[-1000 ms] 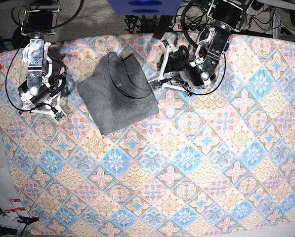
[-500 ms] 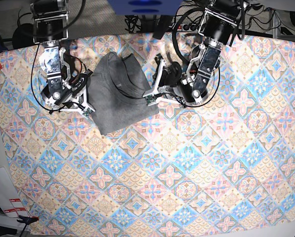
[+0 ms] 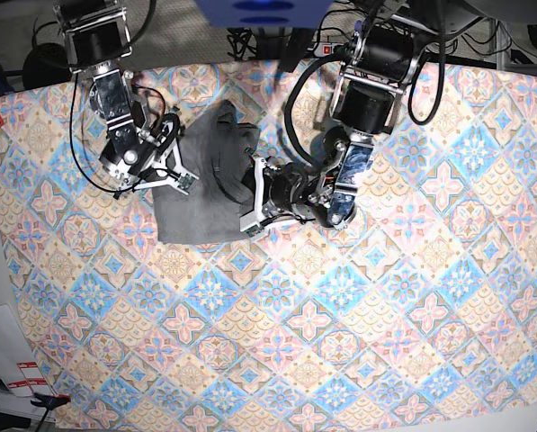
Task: Fold the T-shirt properly
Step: 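Grasp the bundle edge with the left gripper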
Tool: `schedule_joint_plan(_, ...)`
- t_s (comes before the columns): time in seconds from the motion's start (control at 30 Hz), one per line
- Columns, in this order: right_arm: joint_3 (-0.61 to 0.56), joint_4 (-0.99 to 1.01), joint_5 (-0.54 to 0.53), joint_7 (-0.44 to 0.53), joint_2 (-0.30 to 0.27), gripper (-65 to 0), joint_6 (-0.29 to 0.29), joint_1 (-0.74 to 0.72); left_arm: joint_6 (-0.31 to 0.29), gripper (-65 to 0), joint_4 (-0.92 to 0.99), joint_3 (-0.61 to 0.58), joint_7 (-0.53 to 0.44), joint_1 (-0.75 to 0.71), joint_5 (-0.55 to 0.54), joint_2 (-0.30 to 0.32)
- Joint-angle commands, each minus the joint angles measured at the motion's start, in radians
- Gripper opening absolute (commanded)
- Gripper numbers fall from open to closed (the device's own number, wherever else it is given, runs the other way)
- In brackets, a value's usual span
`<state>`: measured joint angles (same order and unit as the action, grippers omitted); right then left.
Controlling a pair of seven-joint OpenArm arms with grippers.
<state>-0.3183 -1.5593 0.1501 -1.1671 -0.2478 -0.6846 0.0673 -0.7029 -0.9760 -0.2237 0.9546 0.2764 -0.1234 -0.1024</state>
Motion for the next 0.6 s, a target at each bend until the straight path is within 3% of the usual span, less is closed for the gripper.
schedule_joint_plan(0.0, -0.012, -0.034, -0.022, 0.002, -0.017, -60.5, -0.014, 0.001, 0.005, -53.2, -0.007, -0.003, -0.026, 0.031, 0.0, -0.02)
schedule_joint_plan(0.17, -0.04, -0.131, -0.022, 0.0, -0.041, -60.5, -0.014, 0.039, 0.005, -52.9, -0.007, -0.003, -0.098, 0.091, -0.002, -0.041)
schedule_joint_plan(0.37, -0.041, -0.195, -0.022, 0.0, -0.041, -60.5, -0.014, 0.076, 0.005, -52.7, -0.004, -0.003, -0.271, 0.133, -0.017, -0.055)
schedule_joint_plan(0.5, -0.06, -0.203, -0.022, 0.0, -0.041, -60.5, -0.014, 0.075, 0.005, -53.2, -0.011, -0.003, -0.277, 0.137, -0.106, -0.055)
schedule_joint_plan(0.57, -0.031, -0.203, -0.02, 0.0, -0.041, -60.5, -0.014, 0.073, 0.005, -53.3, -0.024, -0.003, -0.202, 0.136, -0.164, -0.055)
